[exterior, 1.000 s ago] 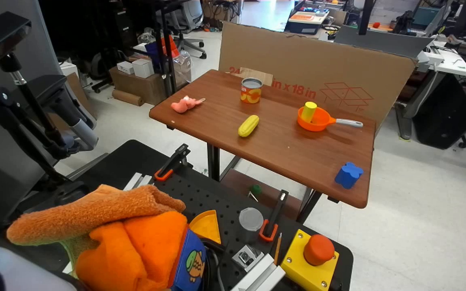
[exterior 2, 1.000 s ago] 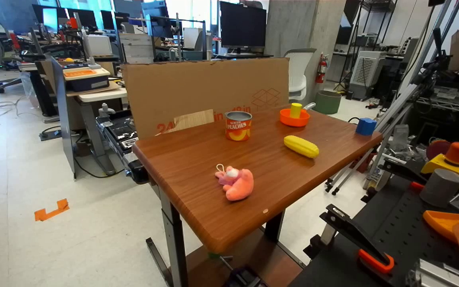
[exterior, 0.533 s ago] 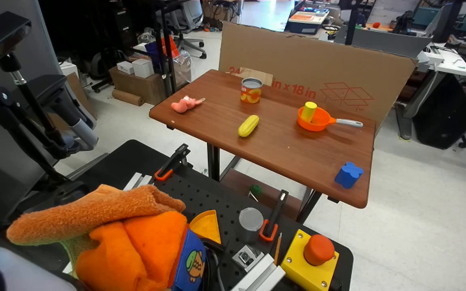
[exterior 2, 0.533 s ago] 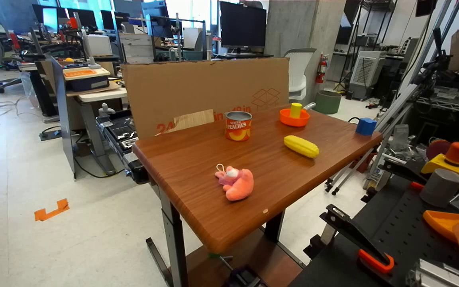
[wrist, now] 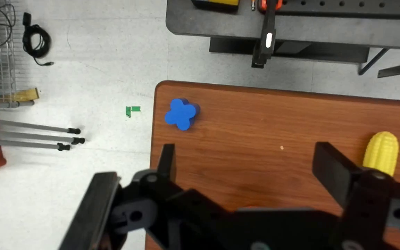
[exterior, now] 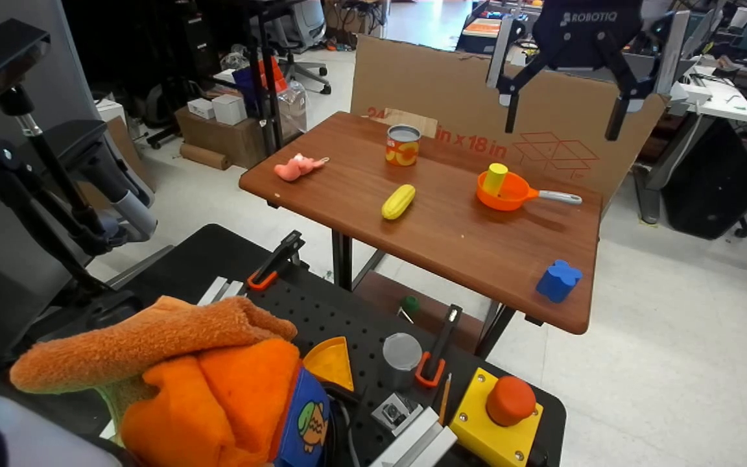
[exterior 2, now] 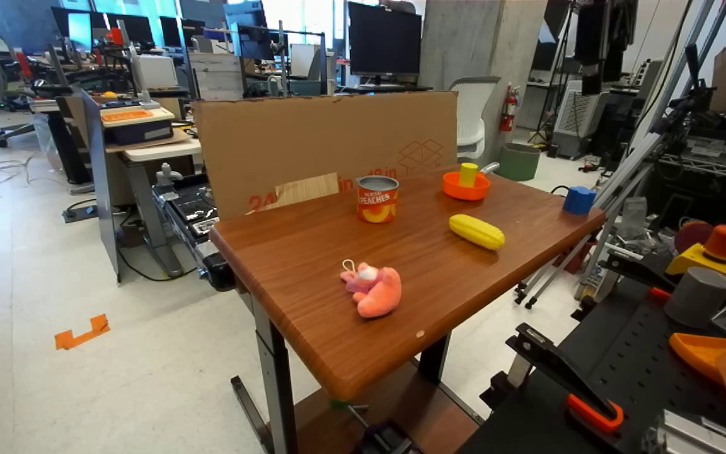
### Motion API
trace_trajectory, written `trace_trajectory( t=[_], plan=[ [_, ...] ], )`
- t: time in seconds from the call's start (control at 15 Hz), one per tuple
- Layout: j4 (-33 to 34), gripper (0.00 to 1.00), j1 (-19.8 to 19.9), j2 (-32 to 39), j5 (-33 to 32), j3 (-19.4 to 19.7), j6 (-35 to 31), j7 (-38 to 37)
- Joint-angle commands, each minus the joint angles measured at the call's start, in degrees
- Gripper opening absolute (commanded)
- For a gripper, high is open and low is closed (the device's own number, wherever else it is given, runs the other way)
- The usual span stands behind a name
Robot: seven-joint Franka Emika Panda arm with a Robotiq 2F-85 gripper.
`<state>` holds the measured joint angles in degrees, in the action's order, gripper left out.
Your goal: Move the blue block to the left
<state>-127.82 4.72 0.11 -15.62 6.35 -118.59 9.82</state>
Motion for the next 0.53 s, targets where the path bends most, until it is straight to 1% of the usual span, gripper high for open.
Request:
trace_trajectory(
  t=[0.0, 0.07, 0.2, 0.33, 0.47],
  plan=[
    [5.2, 1.00, 1.0, 7.6, -0.4, 0.4, -0.6, -5.6],
    [6.3, 1.00, 1.3, 9.9, -2.3, 0.9, -0.2, -7.8],
    [8.5, 1.00, 1.5, 13.4, -4.1, 1.7, 0.4, -10.6],
    [11.8, 1.00, 1.8, 17.3, -4.6, 2.7, 3.2, -12.7],
    [14.5, 1.00, 2.2, 20.4, -4.2, 3.6, 5.3, -13.1]
  ],
)
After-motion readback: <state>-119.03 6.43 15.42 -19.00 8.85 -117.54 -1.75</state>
